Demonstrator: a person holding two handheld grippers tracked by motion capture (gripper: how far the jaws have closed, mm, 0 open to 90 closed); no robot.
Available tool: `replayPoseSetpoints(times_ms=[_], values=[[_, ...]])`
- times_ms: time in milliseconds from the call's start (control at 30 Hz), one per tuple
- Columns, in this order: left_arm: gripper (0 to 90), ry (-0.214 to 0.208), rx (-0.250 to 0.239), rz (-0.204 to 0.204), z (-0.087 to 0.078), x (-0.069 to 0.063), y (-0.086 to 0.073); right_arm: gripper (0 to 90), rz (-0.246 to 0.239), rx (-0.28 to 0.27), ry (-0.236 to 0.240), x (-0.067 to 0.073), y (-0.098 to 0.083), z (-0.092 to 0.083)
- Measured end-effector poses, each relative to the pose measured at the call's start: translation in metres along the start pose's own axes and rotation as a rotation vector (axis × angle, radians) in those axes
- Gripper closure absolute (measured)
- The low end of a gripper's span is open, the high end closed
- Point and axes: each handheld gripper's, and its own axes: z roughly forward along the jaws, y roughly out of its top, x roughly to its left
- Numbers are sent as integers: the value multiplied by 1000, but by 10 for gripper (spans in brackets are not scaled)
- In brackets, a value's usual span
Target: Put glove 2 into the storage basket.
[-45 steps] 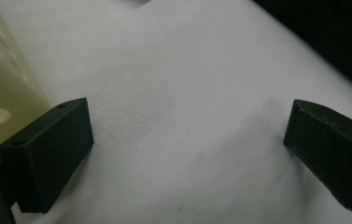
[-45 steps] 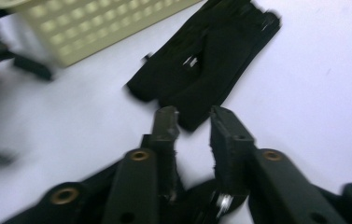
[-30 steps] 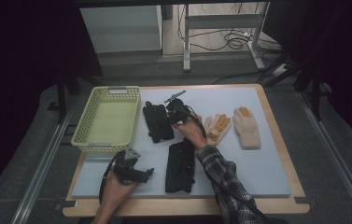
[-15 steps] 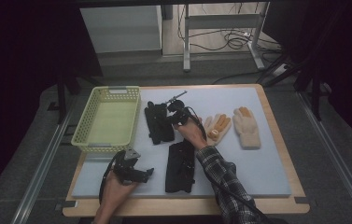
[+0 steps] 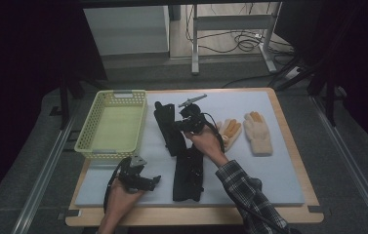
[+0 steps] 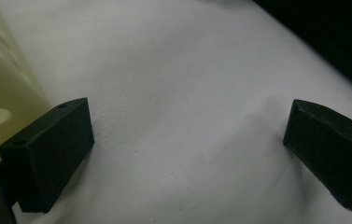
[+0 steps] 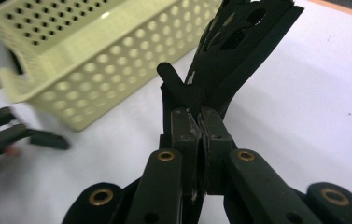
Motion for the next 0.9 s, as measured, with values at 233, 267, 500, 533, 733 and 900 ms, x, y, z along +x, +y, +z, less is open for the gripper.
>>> replayPoseSetpoints(times_ms=[233, 267, 500, 533, 733, 900], values=[[20, 2, -2, -2, 0, 0, 0, 855, -4, -47, 28, 28, -13, -44], [20, 2, -2, -2, 0, 0, 0, 855, -5, -53, 30, 33, -15, -49], [20, 1, 0, -3, 0, 0, 0, 854, 18, -47, 51, 60, -43, -69], [20, 0, -4, -4, 0, 0, 0, 854, 25, -45, 56, 62, -49, -71], [21, -1, -4, -6, 0, 0, 0, 854, 47, -42, 55, 61, -76, -78], [21, -1, -4, -4, 0, 0, 0, 853, 47, -39, -9, 45, -86, -96]])
